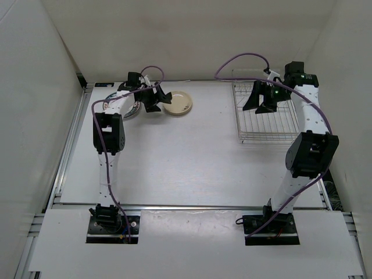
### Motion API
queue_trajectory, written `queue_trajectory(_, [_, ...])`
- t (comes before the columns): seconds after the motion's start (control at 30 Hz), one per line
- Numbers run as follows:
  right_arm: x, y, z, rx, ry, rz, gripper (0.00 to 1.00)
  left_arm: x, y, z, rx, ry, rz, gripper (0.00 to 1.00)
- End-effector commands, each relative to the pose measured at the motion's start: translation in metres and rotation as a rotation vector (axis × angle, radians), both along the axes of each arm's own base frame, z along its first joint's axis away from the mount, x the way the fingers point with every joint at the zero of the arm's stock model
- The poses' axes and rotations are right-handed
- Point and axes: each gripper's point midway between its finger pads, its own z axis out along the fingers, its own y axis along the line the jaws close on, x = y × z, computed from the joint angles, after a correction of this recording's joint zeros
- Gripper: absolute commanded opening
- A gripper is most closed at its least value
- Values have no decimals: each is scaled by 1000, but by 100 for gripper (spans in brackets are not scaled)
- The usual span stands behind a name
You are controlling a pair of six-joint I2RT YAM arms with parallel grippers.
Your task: Unload the plates from the dish rack
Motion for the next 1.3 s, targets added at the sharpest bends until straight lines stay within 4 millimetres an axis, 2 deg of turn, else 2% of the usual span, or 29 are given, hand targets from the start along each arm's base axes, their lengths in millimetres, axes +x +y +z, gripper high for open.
queue_trajectory(0.0, [7,-13,2,-76,-31,-112,86,-3,0,110,13,-248,-46,92])
queue_trajectory(0.03, [7,-17,0,-91,-14,-157,88,-1,6,116,59,-286,-45,95])
queue_trajectory(0.07, [3,-21,3,-114,-18,-185,92,-2,11,138,88,-337,-31,99])
queue_trajectory(0.1, [1,-25,-2,-136,-6,-213,92,0,17,147,123,-368,-20,99])
queue_trajectory(0.17, [-5,-35,0,-184,-7,-271,94,-3,33,154,239,-411,-14,99])
queue_trajectory(0.23, [-12,-39,6,-204,-18,-298,95,-9,47,177,315,-460,11,99])
queue_trajectory(0.27, [-13,-41,10,-212,-26,-321,95,-11,58,177,381,-469,19,99])
queue_trajectory(0.3, [-16,-45,11,-229,-26,-343,97,-18,67,188,406,-487,32,99])
queue_trajectory(0.37, [-22,-57,20,-286,-57,-398,97,-23,88,197,463,-489,73,99])
queue_trajectory(0.43, [-33,-65,32,-324,-97,-434,97,-35,103,213,487,-506,115,99])
queue_trajectory(0.5, [-45,-77,21,-391,-86,-478,98,-43,121,221,540,-521,135,99])
queue_trajectory(0.53, [-52,-79,28,-402,-122,-483,98,-55,126,227,564,-525,142,99])
queue_trajectory(0.6, [-60,-83,16,-435,-124,-471,98,-67,137,231,625,-533,157,99])
queue_trajectory(0.63, [-65,-84,17,-458,-148,-471,98,-81,141,231,637,-526,166,99])
queue_trajectory(0.67, [-67,-87,4,-475,-136,-478,99,-88,147,229,666,-519,174,99])
queue_trajectory(0.7, [-68,-86,-1,-486,-137,-477,99,-96,147,226,667,-510,171,99])
queue_trajectory(0.73, [-71,-86,-4,-486,-140,-477,99,-113,151,217,686,-489,165,99])
queue_trajectory(0.77, [-75,-87,-18,-499,-109,-475,99,-121,157,212,691,-473,172,99])
queue_trajectory(0.8, [-76,-87,-20,-496,-125,-479,99,-129,165,207,702,-455,186,99])
queue_trajectory(0.83, [-79,-87,-17,-492,-148,-485,99,-137,164,200,694,-435,192,99])
queue_trajectory(0.87, [-82,-87,-20,-497,-158,-478,99,-155,174,188,712,-402,208,99])
queue_trajectory(0.93, [-98,-89,-27,-506,-163,-486,99,-172,186,175,739,-360,237,99])
queue_trajectory(0.97, [-104,-90,-30,-515,-163,-493,99,-191,192,161,751,-327,245,99])
queue_trajectory(1.03, [-121,-89,-39,-514,-167,-494,99,-209,206,145,770,-283,272,99])
queue_trajectory(1.07, [-128,-90,-44,-522,-164,-498,99,-225,210,130,775,-254,277,99])
queue_trajectory(1.17, [-146,-93,-59,-536,-183,-516,99,-251,236,106,772,-173,382,99])
queue_trajectory(1.2, [-149,-93,-56,-530,-209,-524,99,-264,238,94,757,-150,399,99])
queue_trajectory(1.23, [-157,-93,-67,-540,-192,-511,99,-272,246,88,750,-127,426,99])
queue_trajectory(1.27, [-161,-94,-66,-544,-208,-521,99,-276,244,84,723,-121,431,99])
